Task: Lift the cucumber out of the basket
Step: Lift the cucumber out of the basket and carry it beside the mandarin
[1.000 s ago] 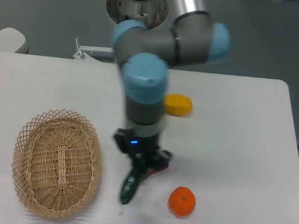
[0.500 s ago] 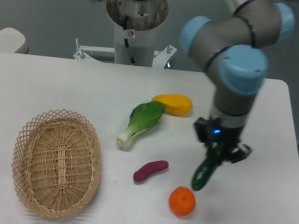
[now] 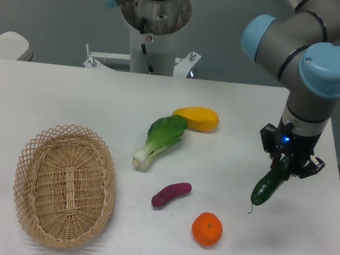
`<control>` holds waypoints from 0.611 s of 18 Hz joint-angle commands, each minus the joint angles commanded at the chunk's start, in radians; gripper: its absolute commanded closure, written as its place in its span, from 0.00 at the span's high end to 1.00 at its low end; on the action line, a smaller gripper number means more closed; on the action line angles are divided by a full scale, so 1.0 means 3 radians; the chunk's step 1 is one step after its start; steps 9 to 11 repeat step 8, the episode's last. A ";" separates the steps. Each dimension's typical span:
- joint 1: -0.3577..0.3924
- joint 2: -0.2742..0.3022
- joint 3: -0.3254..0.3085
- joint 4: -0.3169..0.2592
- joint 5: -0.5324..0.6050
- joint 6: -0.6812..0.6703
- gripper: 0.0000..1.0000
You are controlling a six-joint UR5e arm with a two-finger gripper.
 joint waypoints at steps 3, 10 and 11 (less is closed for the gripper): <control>0.0000 0.0000 0.0005 0.0000 -0.0010 0.0015 0.33; 0.0000 0.0000 0.0000 0.0000 -0.0005 0.0056 0.33; 0.0000 0.0000 0.0000 0.0000 -0.0005 0.0056 0.33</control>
